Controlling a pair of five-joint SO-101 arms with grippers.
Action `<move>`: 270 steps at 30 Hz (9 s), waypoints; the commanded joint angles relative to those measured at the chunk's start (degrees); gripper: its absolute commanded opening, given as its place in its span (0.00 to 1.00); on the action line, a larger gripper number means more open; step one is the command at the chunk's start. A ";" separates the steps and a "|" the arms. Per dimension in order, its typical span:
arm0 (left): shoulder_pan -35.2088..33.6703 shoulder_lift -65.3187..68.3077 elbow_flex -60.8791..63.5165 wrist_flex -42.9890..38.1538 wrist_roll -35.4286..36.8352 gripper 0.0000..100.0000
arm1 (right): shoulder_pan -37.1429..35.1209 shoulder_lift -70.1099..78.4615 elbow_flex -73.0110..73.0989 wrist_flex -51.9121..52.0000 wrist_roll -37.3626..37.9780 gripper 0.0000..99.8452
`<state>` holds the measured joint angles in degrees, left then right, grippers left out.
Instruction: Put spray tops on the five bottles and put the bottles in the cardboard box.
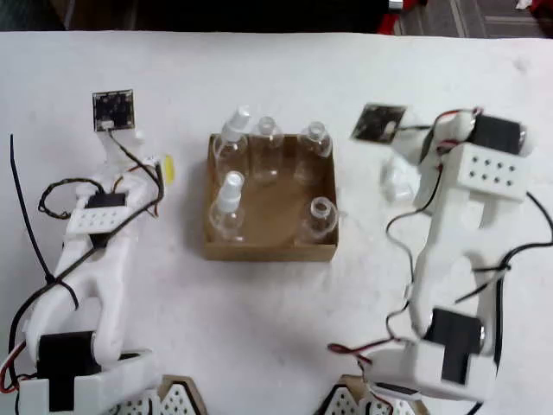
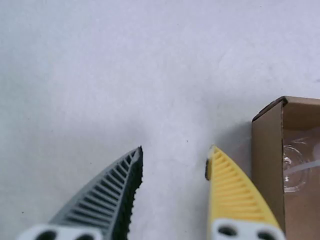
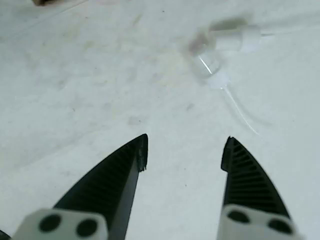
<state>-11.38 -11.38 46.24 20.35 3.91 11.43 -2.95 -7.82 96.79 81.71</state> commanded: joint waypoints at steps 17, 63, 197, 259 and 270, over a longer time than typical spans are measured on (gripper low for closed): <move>0.66 -2.77 -0.09 -1.85 -0.53 0.20 | -7.25 -12.26 16.97 -14.73 -8.26 0.21; 1.89 -2.77 -0.09 -1.76 -3.25 0.20 | -17.27 21.41 9.32 -35.74 -100.13 0.29; 2.24 -1.54 0.97 -6.33 -3.34 0.20 | -9.01 -15.60 19.43 -32.22 -102.15 0.05; 2.15 -1.89 1.41 -6.15 -3.34 0.20 | -40.40 -36.70 56.00 -132.26 -59.08 0.02; 2.15 -1.89 1.41 -6.15 -3.34 0.20 | -40.92 -20.18 54.33 -143.60 -59.16 0.02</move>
<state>-9.71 -11.30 47.82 15.43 1.27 -28.92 -25.54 49.85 -43.78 23.16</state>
